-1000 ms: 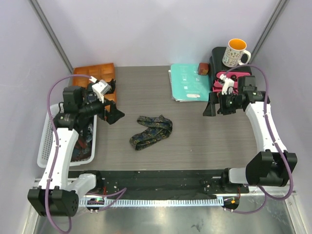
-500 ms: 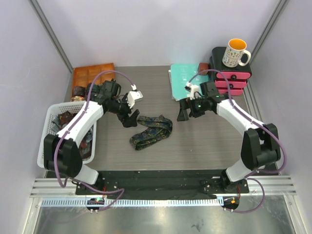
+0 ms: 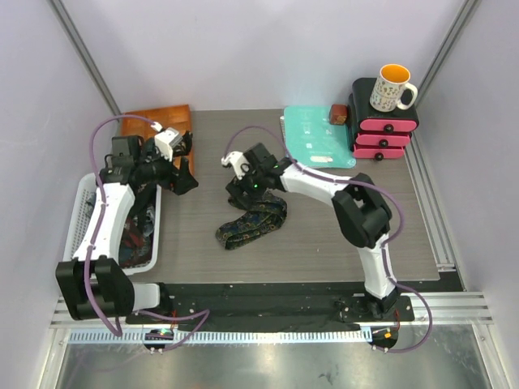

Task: Roll the ties
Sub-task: Place the tie at the center of the board, then flatten out the tie at the center of the board.

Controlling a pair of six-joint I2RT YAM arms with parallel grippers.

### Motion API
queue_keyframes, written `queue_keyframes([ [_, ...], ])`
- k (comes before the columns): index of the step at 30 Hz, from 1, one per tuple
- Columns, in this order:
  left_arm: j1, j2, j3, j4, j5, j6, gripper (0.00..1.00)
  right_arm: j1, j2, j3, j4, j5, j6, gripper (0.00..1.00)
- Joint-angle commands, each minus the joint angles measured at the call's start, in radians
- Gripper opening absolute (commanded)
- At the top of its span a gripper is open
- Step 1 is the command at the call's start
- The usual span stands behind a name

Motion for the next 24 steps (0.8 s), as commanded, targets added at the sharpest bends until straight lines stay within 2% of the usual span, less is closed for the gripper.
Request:
queue_keyframes([
  [1,0.044,-0.04,-0.024,0.037,0.017,-0.04,0.86,0.034,0.063,0.09,0.041,0.033,-0.061,0.85],
  [6,0.066,-0.065,-0.027,0.038,0.038,-0.051,0.86,0.058,0.121,0.123,0.044,0.037,-0.124,0.85],
  [9,0.066,-0.082,-0.027,0.058,0.038,-0.064,0.87,0.075,0.128,0.108,0.05,0.037,-0.144,0.81],
  [12,0.066,-0.08,-0.024,0.077,0.029,-0.078,0.87,0.093,0.117,0.064,0.093,0.057,-0.154,0.69],
  [13,0.066,-0.077,-0.02,0.078,0.028,-0.08,0.87,0.096,0.115,0.047,0.104,0.066,-0.15,0.56],
  [15,0.064,-0.071,-0.01,0.081,0.02,-0.087,0.87,0.093,0.103,0.039,0.12,0.083,-0.141,0.43],
  [16,0.064,-0.07,-0.007,0.081,0.019,-0.093,0.87,0.087,0.094,0.033,0.122,0.086,-0.136,0.29],
  [18,0.066,-0.073,-0.001,0.089,0.02,-0.107,0.87,0.074,0.042,0.025,0.12,0.076,-0.113,0.19],
  [19,0.066,-0.073,0.002,0.095,0.023,-0.116,0.87,0.052,0.017,0.018,0.124,0.065,-0.099,0.1],
  [21,0.064,-0.076,0.007,0.106,0.028,-0.132,0.87,0.026,-0.081,0.012,0.125,0.034,-0.04,0.01],
  [24,0.066,-0.082,0.008,0.12,0.043,-0.159,0.87,-0.063,-0.249,0.001,0.134,-0.056,0.086,0.01],
])
